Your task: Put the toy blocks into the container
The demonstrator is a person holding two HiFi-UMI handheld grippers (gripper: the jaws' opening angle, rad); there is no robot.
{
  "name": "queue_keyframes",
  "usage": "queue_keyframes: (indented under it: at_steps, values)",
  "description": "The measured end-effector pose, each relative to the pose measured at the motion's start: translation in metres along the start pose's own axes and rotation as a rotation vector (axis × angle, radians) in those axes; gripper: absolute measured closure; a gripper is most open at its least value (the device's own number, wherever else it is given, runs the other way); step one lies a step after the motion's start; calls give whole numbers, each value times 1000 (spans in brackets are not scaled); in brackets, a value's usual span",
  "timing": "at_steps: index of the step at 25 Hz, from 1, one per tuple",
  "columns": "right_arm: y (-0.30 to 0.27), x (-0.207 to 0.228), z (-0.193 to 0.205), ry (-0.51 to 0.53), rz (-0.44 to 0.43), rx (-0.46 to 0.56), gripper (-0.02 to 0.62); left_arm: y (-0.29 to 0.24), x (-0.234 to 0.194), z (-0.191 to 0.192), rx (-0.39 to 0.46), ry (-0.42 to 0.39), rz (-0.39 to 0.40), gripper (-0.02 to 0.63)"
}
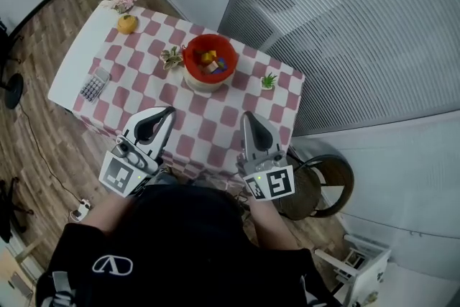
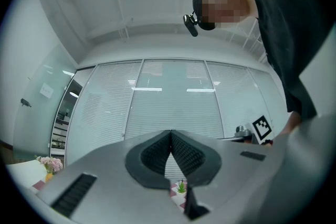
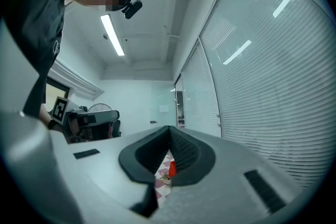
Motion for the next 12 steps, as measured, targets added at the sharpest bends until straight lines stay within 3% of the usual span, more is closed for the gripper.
queue_keyframes:
  at_steps: [12]
  values:
    - [11,-9,9,18,16,-15,591,2,2,0,-11,-4,5,600]
Point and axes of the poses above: the fingertips, and each gripper's own axes: y backward along the fingers, x to its right, z out of its underside, the point moved 7 cm from there along y, backward along the fingers, and after that the axes turned 15 degrees about x, right-handed, at the moved point
